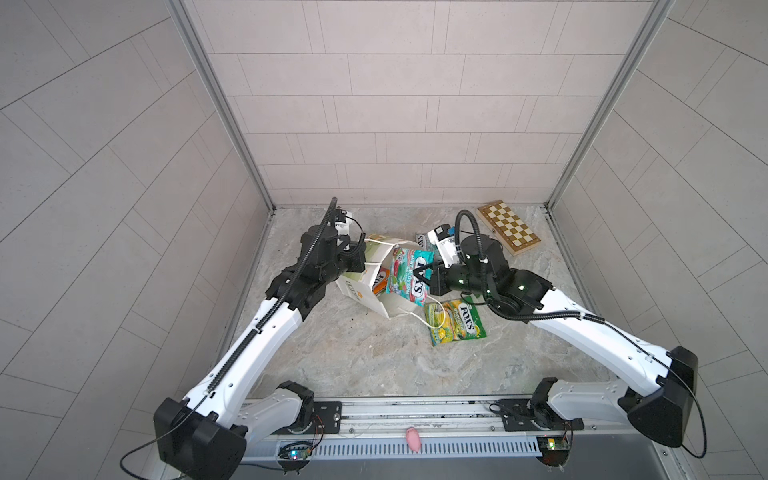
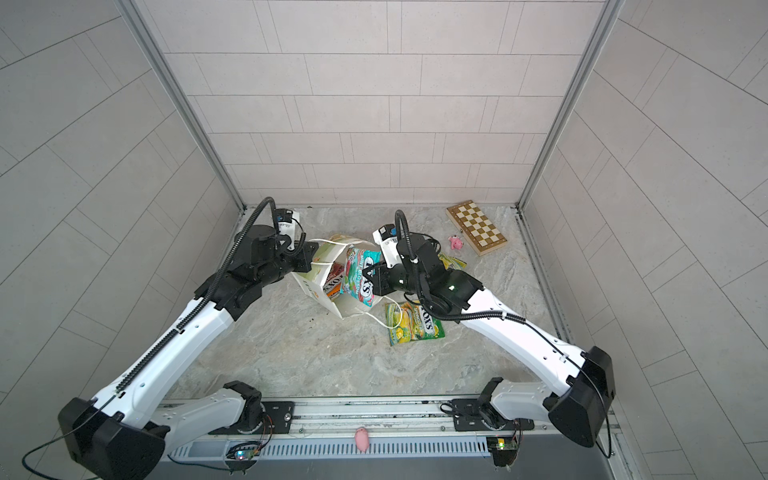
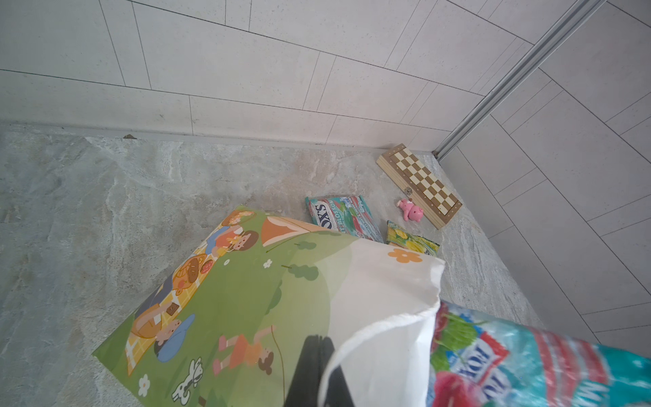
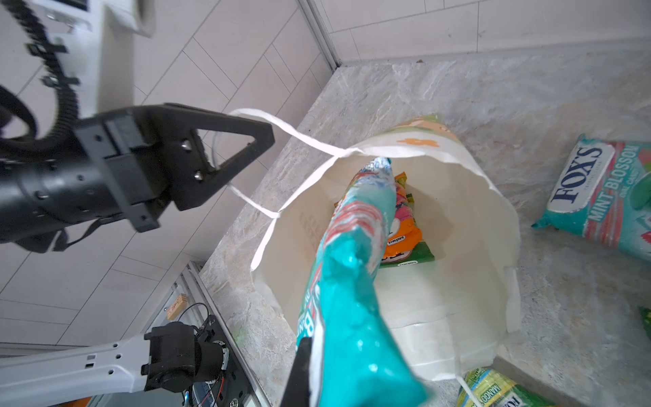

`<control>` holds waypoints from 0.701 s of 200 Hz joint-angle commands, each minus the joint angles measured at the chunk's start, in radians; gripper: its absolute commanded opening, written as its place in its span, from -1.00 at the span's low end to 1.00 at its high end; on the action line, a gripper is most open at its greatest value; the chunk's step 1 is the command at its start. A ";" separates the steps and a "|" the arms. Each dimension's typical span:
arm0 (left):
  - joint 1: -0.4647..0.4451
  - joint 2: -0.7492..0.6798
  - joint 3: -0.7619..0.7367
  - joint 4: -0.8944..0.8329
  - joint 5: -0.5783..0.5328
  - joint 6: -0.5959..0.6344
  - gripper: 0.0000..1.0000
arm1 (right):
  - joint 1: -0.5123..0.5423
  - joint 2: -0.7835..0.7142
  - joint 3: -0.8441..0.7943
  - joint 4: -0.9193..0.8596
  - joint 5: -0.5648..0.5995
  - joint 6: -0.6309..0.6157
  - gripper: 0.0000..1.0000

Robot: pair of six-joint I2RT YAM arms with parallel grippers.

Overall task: Take the snacks out of the paper bag
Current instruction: 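Lift the teal packet out of the bag and carry it away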

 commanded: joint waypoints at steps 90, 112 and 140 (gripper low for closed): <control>0.008 0.001 0.019 -0.006 0.004 -0.004 -1.00 | -0.515 -0.286 -0.088 -0.256 -0.071 -0.080 -1.00; 0.008 0.003 0.019 -0.006 0.009 -0.005 -1.00 | -0.656 -0.293 -0.150 -0.259 -0.101 -0.072 -1.00; 0.008 0.001 0.019 -0.006 0.008 -0.005 -1.00 | -0.789 -0.286 -0.231 -0.252 -0.089 -0.057 -1.00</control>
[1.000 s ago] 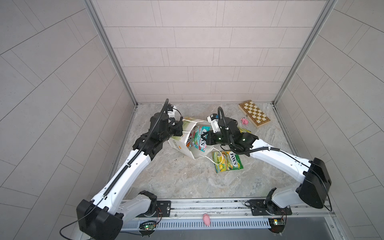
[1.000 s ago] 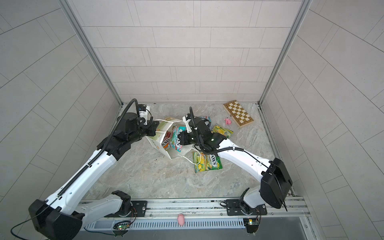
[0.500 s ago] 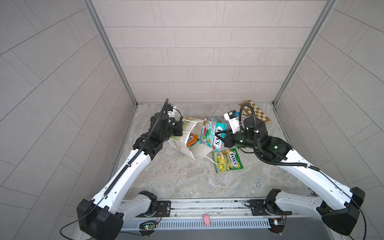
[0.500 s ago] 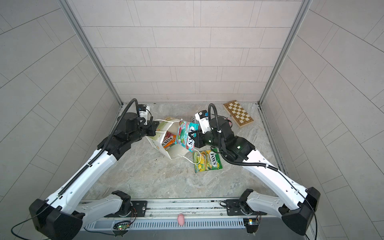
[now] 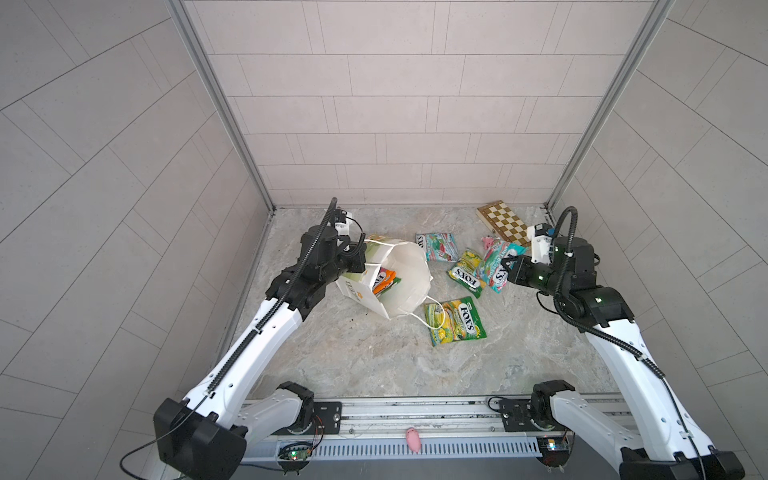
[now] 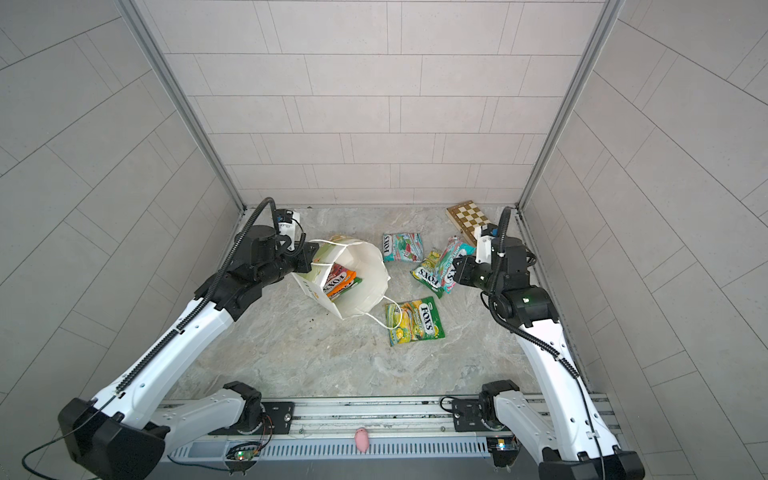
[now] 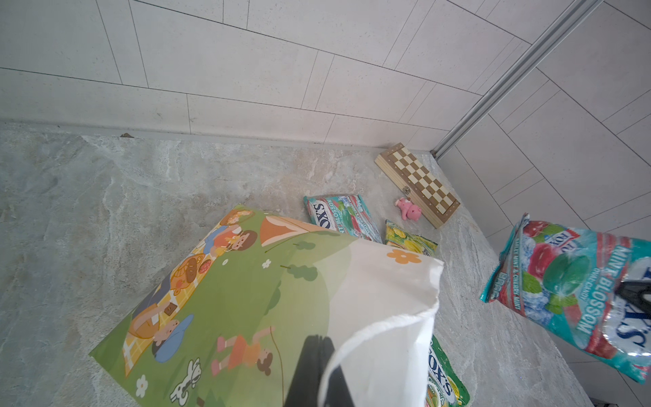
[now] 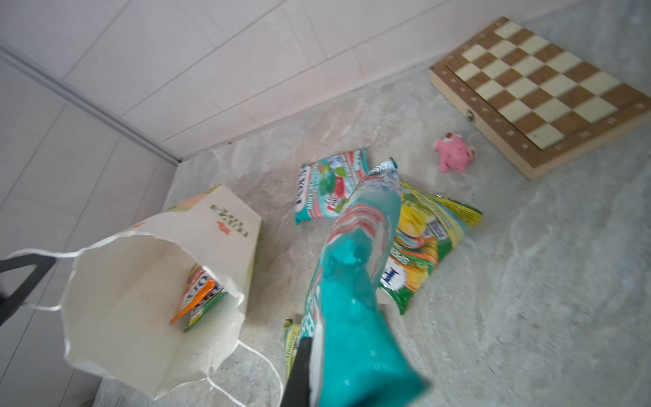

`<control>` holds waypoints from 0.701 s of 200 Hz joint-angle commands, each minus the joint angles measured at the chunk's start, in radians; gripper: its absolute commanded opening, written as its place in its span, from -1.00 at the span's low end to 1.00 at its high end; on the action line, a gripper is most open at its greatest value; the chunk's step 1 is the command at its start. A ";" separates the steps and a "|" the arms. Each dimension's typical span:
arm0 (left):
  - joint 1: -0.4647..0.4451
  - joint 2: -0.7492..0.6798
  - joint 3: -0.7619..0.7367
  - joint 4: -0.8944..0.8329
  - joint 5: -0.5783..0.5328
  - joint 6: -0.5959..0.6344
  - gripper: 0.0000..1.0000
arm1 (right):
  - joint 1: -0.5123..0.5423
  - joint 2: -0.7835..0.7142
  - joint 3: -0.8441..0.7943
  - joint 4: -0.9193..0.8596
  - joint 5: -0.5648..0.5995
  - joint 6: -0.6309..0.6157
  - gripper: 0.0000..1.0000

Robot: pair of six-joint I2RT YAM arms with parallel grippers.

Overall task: Take the snacks out of the paper bag
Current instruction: 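Lift the teal packet out of the bag and carry it away, then lower the teal packet to the floor and open the right gripper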

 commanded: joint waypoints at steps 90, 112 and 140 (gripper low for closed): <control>0.007 -0.004 0.015 -0.006 -0.004 0.007 -1.00 | -0.257 0.043 -0.286 0.212 -0.054 0.112 -1.00; 0.006 -0.005 0.015 -0.005 -0.003 0.007 -1.00 | -0.262 0.077 -0.336 0.292 -0.080 0.135 -1.00; 0.007 -0.008 0.018 -0.005 0.005 0.006 -1.00 | -0.268 0.128 -0.356 0.312 -0.069 0.132 -1.00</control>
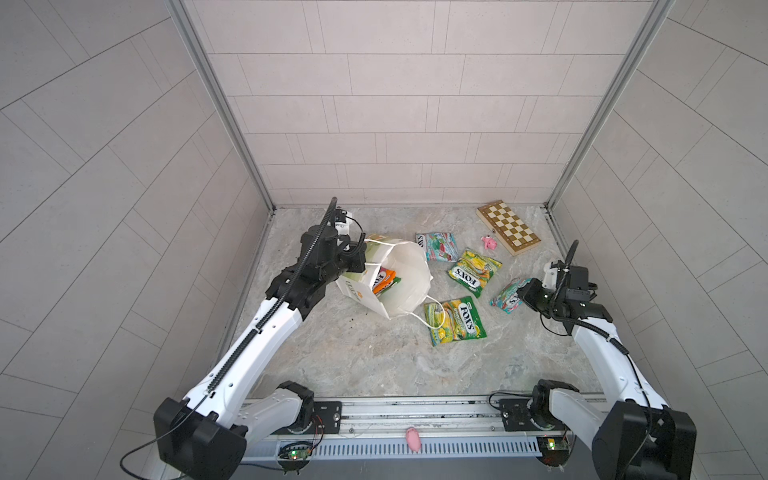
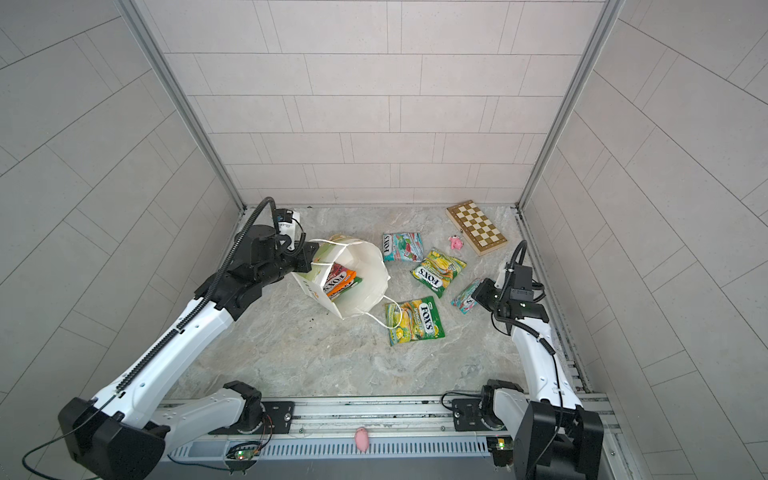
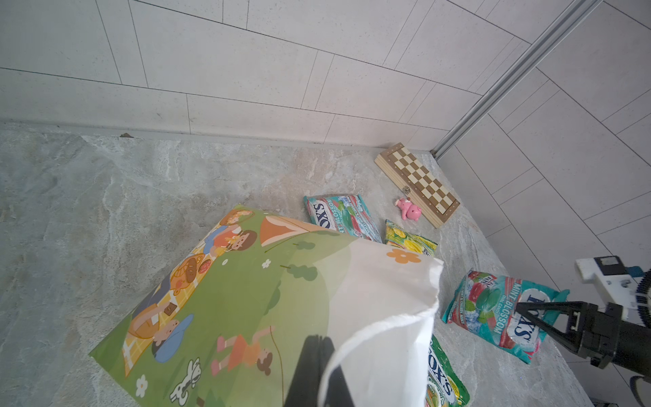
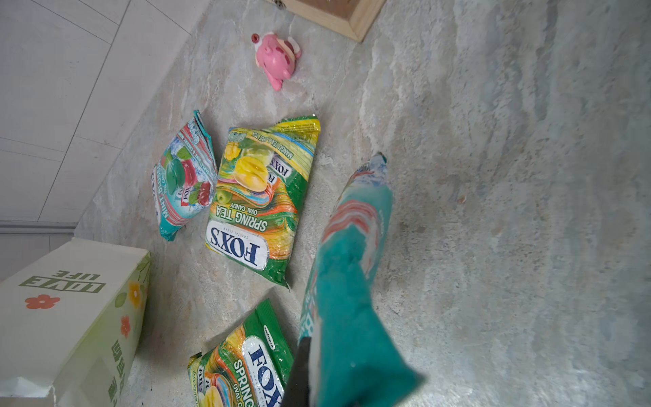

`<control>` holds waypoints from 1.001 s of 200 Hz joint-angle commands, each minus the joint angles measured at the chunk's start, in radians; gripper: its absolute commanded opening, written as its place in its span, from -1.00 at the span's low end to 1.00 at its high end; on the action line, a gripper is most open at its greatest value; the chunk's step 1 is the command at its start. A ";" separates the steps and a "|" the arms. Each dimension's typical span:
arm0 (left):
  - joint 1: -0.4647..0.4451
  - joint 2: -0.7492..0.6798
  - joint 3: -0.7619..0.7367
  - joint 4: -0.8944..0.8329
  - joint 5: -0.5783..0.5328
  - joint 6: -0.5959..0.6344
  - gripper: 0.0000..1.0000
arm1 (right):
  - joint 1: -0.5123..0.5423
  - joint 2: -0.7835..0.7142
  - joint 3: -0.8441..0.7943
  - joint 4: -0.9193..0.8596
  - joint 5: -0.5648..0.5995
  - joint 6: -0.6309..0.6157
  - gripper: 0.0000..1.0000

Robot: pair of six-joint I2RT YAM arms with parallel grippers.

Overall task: Take the snacks out of the paper bag
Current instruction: 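Lower the teal packet to the floor and open the right gripper, then move the open right gripper back into the bag toward the orange fruits packet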

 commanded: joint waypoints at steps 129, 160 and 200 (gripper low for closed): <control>0.007 -0.013 0.008 0.033 0.088 0.000 -1.00 | -0.012 -0.013 0.087 -0.140 0.378 -0.104 0.08; 0.007 -0.018 0.002 0.048 0.108 0.003 -1.00 | -0.009 -0.027 0.114 -0.146 0.289 -0.122 0.09; 0.007 -0.011 -0.003 0.087 0.186 -0.009 -1.00 | 0.036 -0.007 0.136 -0.060 -0.094 -0.102 0.08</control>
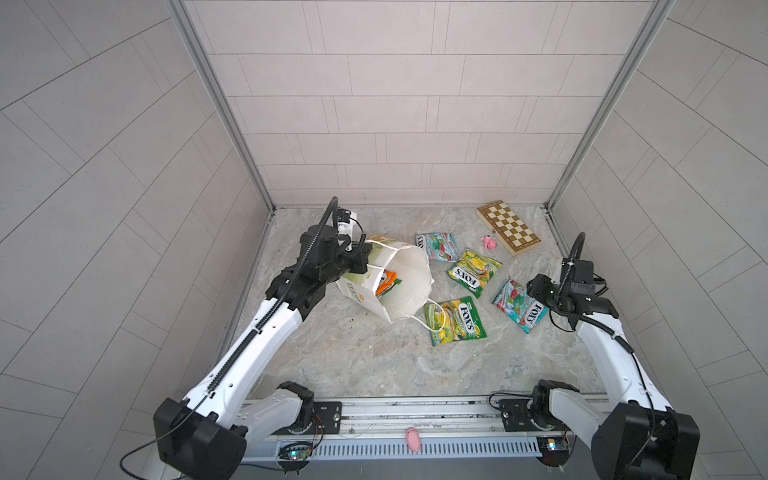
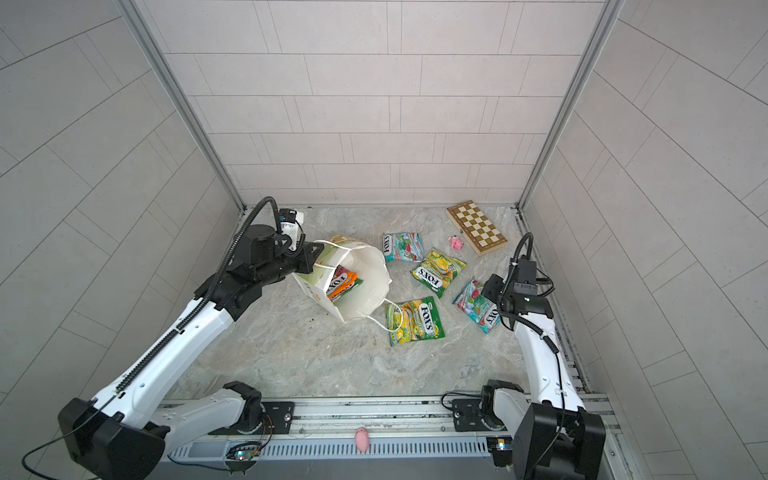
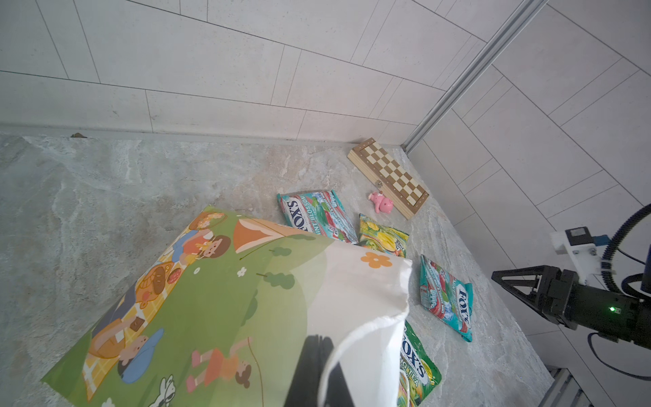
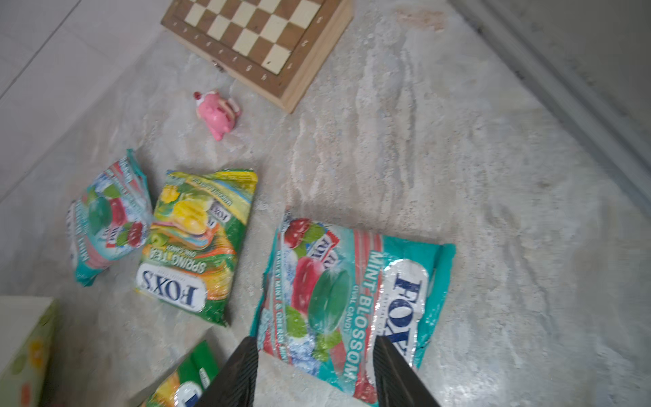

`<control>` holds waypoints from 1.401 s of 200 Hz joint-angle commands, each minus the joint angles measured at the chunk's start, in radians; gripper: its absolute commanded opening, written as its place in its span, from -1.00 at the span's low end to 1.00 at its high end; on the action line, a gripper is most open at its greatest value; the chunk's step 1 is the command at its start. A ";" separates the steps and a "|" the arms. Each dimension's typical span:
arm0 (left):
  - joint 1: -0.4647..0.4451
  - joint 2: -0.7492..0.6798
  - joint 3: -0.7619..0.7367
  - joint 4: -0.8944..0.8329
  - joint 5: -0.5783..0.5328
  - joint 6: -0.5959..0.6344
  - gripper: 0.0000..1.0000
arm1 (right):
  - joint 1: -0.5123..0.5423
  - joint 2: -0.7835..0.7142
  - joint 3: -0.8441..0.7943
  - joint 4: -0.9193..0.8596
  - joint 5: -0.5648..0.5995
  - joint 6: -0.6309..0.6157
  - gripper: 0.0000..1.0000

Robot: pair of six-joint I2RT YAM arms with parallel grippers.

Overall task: Take the snacks out of the paper bag
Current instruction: 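Move the open right gripper back into the bag toward the orange fruits packet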

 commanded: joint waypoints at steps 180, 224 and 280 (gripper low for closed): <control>0.007 -0.016 -0.034 0.146 0.119 -0.060 -1.00 | 0.947 0.441 0.270 0.372 -0.157 0.160 -0.12; 0.006 -0.012 -0.036 0.148 0.121 -0.059 -1.00 | 0.975 0.594 0.369 0.373 -0.122 0.194 -0.16; 0.006 -0.020 -0.037 0.151 0.119 -0.057 -1.00 | 0.979 0.741 0.443 0.425 -0.029 0.335 -0.20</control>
